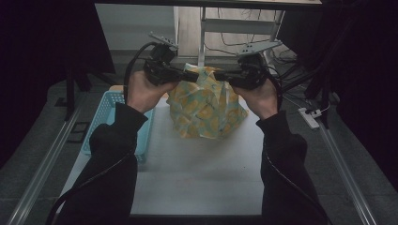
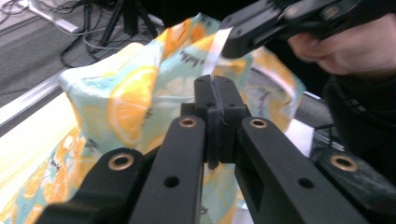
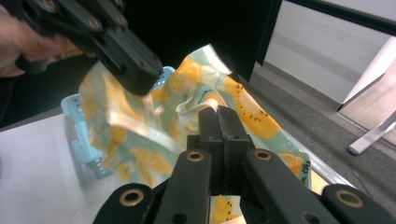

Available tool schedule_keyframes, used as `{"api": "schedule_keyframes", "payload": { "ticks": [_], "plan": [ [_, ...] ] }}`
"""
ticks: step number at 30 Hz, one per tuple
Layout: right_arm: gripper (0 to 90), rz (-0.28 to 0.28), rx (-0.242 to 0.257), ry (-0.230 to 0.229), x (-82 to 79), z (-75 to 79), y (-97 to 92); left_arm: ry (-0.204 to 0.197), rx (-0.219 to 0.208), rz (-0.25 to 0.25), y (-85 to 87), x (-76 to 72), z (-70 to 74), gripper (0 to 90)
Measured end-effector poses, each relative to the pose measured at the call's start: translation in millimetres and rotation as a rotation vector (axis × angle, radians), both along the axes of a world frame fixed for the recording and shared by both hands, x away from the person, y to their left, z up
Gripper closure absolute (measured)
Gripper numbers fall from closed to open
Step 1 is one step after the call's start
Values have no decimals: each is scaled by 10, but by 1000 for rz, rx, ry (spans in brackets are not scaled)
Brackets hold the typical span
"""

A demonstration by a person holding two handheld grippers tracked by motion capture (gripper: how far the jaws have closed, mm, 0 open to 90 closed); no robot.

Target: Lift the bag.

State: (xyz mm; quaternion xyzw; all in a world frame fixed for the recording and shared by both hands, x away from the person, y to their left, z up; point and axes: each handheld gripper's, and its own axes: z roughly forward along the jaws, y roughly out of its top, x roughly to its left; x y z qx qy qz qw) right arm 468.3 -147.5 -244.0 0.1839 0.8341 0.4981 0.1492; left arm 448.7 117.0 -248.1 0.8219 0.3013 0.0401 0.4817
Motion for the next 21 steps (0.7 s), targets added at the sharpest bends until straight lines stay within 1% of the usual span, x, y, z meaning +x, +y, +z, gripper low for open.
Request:
{"api": "schedule_keyframes", "payload": {
  "ticks": [2, 5, 7, 8, 12, 15, 16, 18, 21],
  "plan": [
    [900, 0, -1, -6, -14, 25, 6, -4, 2, 5, 7, -4, 20, 898],
    [900, 2, 9, -14, -35, 86, 5, -20, -7, 11, 40, -34, 94, 898],
    [900, 7, 20, -20, -54, 138, 5, -30, -28, 17, 70, -53, 152, 899],
    [900, 10, 27, -24, -65, 168, 5, -37, -32, 20, 84, -61, 183, 898],
    [900, 9, 33, -49, -110, 293, 17, -64, -64, 33, 133, -94, 293, 898],
    [900, 12, 46, -63, -130, 369, 16, -75, -85, 35, 159, -98, 349, 898],
    [900, 13, 51, -65, -133, 383, 16, -70, -91, 33, 163, -91, 355, 898],
    [900, 14, 51, -65, -129, 382, 22, -67, -88, 36, 156, -73, 342, 898],
    [900, 14, 42, -58, -98, 316, 41, -57, -87, 41, 136, -25, 283, 898]
  ]
}}
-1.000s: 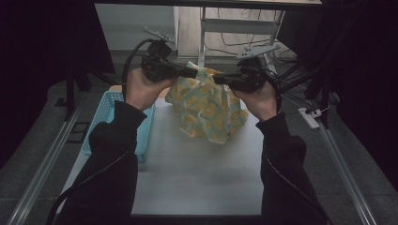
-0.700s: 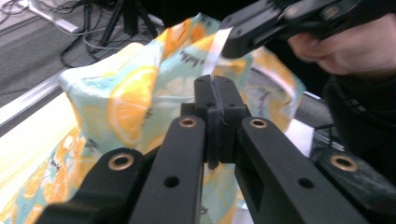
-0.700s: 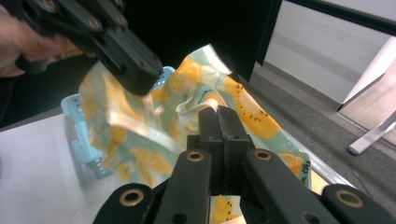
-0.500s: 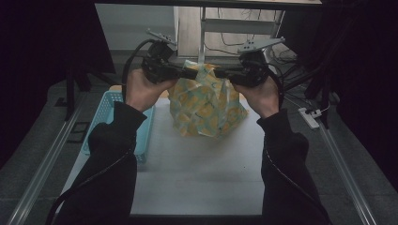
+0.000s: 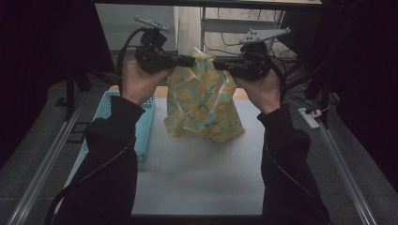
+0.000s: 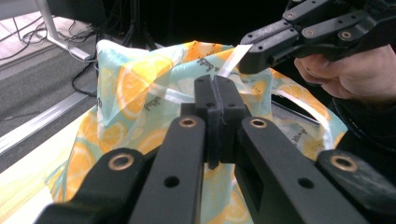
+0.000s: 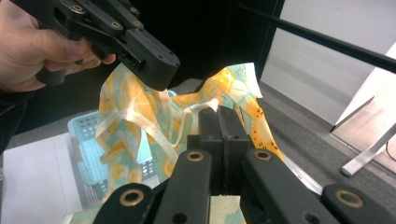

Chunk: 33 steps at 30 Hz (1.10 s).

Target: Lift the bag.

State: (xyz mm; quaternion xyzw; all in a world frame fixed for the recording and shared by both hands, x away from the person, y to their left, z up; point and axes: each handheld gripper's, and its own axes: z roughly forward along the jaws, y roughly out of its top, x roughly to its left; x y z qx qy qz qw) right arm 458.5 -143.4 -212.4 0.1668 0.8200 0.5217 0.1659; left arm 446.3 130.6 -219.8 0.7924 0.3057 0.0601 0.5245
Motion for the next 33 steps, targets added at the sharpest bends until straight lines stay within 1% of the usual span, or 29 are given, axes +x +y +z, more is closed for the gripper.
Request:
{"api": "schedule_keyframes", "payload": {
  "ticks": [6, 10, 14, 16, 18, 19, 22, 23, 25, 28, 31, 33],
  "plan": [
    [900, -11, -11, 41, 124, -225, 27, 12, 29, 19, -59, 149, -171, 896],
    [896, -30, -17, 74, 239, -412, 35, 29, 62, 37, -103, 256, -338, 893],
    [894, -50, -22, 115, 354, -629, 33, 56, 105, 50, -154, 366, -570, 891],
    [893, -56, -36, 132, 400, -752, 31, 72, 123, 49, -179, 416, -702, 890],
    [893, -67, -53, 144, 437, -875, 26, 81, 134, 46, -207, 455, -836, 889],
    [893, -70, -54, 156, 454, -935, 21, 92, 132, 46, -221, 477, -904, 889],
    [890, -79, -59, 187, 505, -1098, -4, 119, 160, 50, -268, 533, -1090, 888],
    [889, -81, -59, 197, 520, -1151, -12, 128, 166, 51, -283, 549, -1147, 888],
    [877, -84, -64, 212, 537, -1235, -24, 134, 169, 50, -299, 571, -1239, 888],
    [842, -81, -59, 221, 533, -1286, -38, 139, 173, 54, -300, 591, -1310, 887],
    [798, -72, -41, 225, 509, -1267, -51, 133, 165, 55, -276, 587, -1325, 879],
    [751, -57, -25, 233, 485, -1244, -57, 130, 163, 57, -254, 578, -1335, 841]
  ]
}}
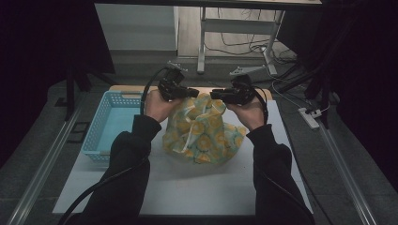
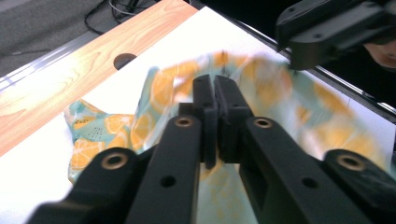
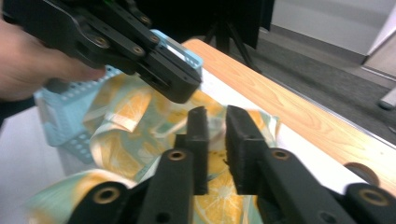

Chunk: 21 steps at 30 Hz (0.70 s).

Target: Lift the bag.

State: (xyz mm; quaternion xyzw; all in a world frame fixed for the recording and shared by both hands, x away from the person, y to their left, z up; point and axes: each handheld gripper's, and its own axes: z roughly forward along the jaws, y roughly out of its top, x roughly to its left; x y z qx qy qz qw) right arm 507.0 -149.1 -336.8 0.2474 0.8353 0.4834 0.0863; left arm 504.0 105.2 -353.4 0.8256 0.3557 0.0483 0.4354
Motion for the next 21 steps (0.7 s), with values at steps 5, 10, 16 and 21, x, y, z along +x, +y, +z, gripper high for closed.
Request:
{"api": "schedule_keyframes", "payload": {
  "ticks": [5, 10, 16, 21],
  "plan": [
    [645, 29, 10, 0, -88, 33, 0, -7, -25, -4, 97, -65, -37, 678],
    [548, 35, -3, -12, -165, 15, -3, -49, -25, -19, 211, -181, -77, 441],
    [412, 37, -9, -25, -266, -54, -13, -85, -37, -11, 383, -343, -137, 265],
    [277, 20, -15, -58, -367, -122, -19, -85, -37, 8, 513, -488, -147, 153]
  ]
}}
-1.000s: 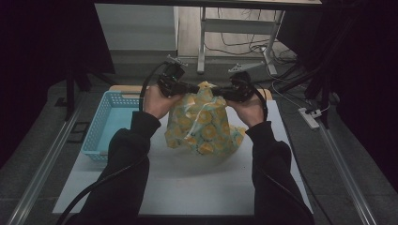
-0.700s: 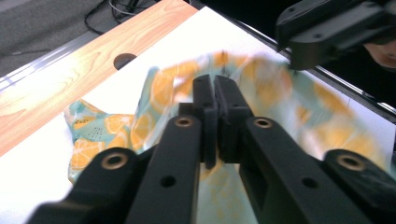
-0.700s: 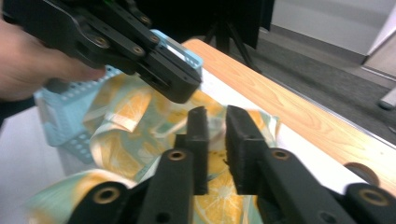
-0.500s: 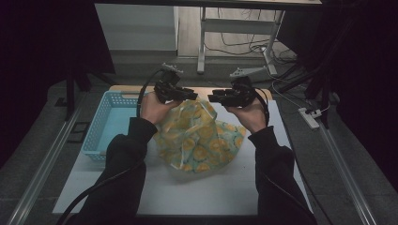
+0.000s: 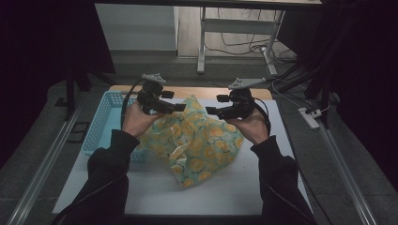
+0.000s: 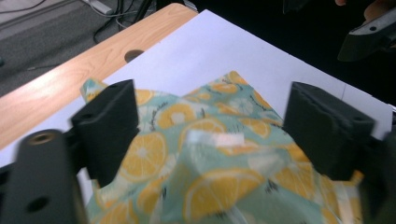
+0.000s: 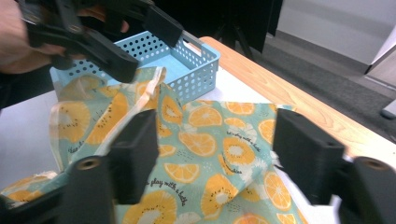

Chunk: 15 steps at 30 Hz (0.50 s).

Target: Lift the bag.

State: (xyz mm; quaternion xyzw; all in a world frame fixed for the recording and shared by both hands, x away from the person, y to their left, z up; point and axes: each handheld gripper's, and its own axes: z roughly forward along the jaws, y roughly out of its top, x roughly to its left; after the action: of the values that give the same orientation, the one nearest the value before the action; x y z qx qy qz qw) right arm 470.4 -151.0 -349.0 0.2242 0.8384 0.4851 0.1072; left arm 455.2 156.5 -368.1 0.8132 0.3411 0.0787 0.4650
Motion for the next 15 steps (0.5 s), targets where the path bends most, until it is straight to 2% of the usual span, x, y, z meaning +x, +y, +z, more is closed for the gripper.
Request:
{"api": "schedule_keyframes", "payload": {
  "ticks": [3, 8, 12, 15],
  "plan": [
    [215, -8, 7, -9, -47, -48, -16, -12, 17, -1, 84, -107, -16, 103],
    [156, -25, 10, -12, -133, -133, -62, -9, -22, 9, 273, -290, -67, 52],
    [130, -23, 13, -14, -224, -192, -106, -9, -14, 10, 391, -464, -129, 26],
    [105, -26, -7, -30, -324, -256, -138, -7, 9, 14, 452, -611, -200, 7]
  ]
}}
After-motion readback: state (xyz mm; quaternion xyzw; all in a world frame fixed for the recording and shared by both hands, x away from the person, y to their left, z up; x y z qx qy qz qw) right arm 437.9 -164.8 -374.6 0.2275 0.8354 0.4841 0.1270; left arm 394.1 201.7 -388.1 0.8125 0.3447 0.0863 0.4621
